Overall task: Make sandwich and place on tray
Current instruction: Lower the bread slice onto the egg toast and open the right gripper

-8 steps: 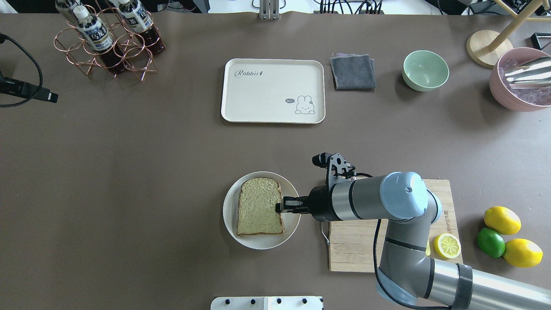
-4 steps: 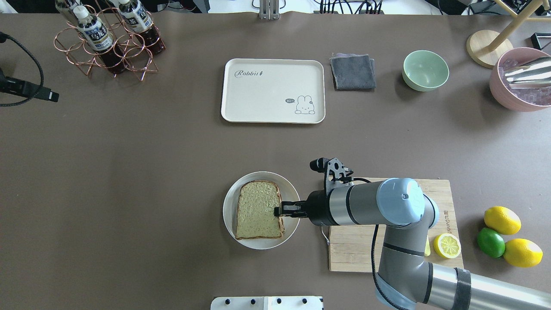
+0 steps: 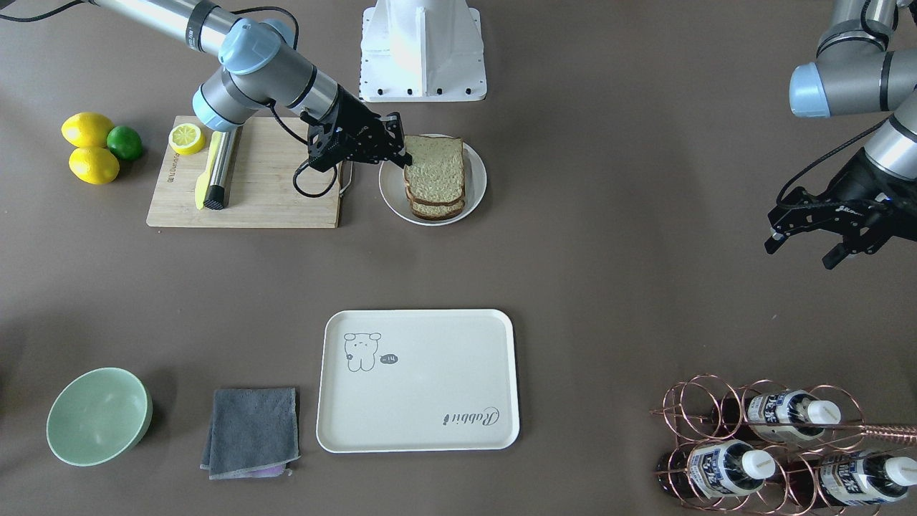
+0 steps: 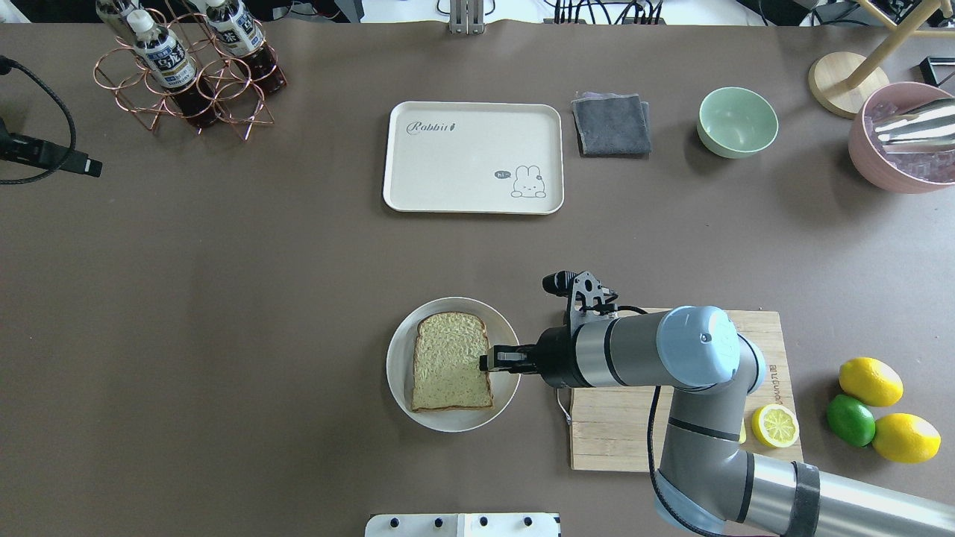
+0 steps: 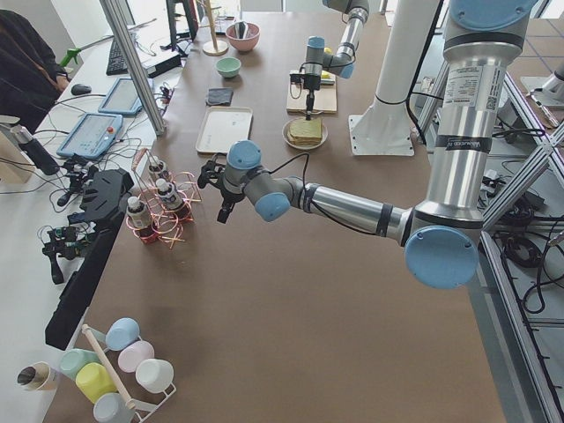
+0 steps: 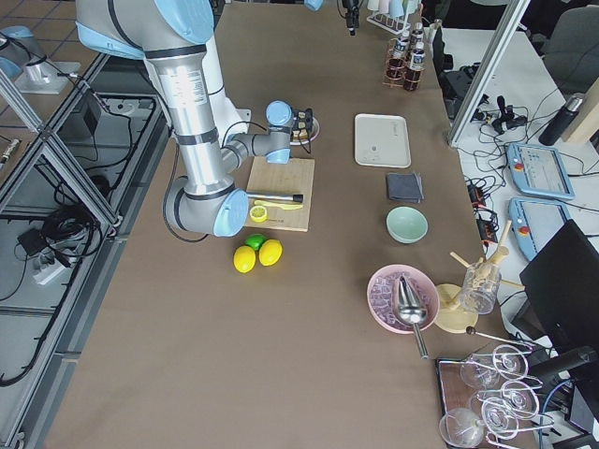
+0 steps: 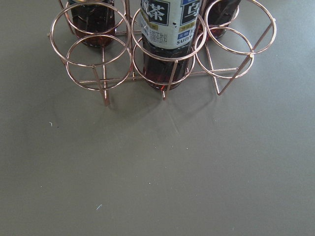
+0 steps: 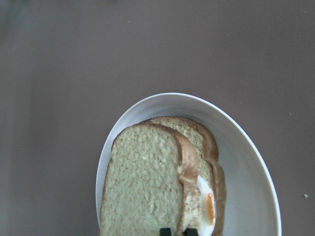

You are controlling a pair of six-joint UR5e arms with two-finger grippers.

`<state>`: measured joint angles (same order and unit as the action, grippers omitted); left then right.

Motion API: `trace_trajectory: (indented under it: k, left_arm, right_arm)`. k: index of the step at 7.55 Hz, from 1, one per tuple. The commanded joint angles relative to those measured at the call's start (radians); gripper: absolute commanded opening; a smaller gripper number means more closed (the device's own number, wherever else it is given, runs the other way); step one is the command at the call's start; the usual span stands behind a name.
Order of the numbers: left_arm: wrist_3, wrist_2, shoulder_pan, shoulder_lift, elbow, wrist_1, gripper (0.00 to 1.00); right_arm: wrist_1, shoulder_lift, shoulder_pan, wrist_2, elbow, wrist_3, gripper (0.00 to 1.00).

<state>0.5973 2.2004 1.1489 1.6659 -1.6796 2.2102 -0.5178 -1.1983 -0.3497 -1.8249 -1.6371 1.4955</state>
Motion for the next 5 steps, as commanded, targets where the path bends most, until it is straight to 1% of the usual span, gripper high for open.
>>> trace_trajectory:
  k: [1,4,5]
  left_arm:
    - [-0.001,0.001,0.0,0.0,0.008,0.002,0.97]
    - [0.01,0.002,0.0,0.0,0.008,0.002,0.97]
    - [0.047,0.001,-0.005,0.014,0.002,0.002,0.97]
  right_arm:
    - [-0.001,-0.003,0.0,0.018,-0.006,0.008,0.99]
    - [-0.005,-0.006,-0.038,0.006,-0.047,0.032,1.0]
    - [-0.01,-0.013,-0.057,-0.007,-0.059,0.034,1.0]
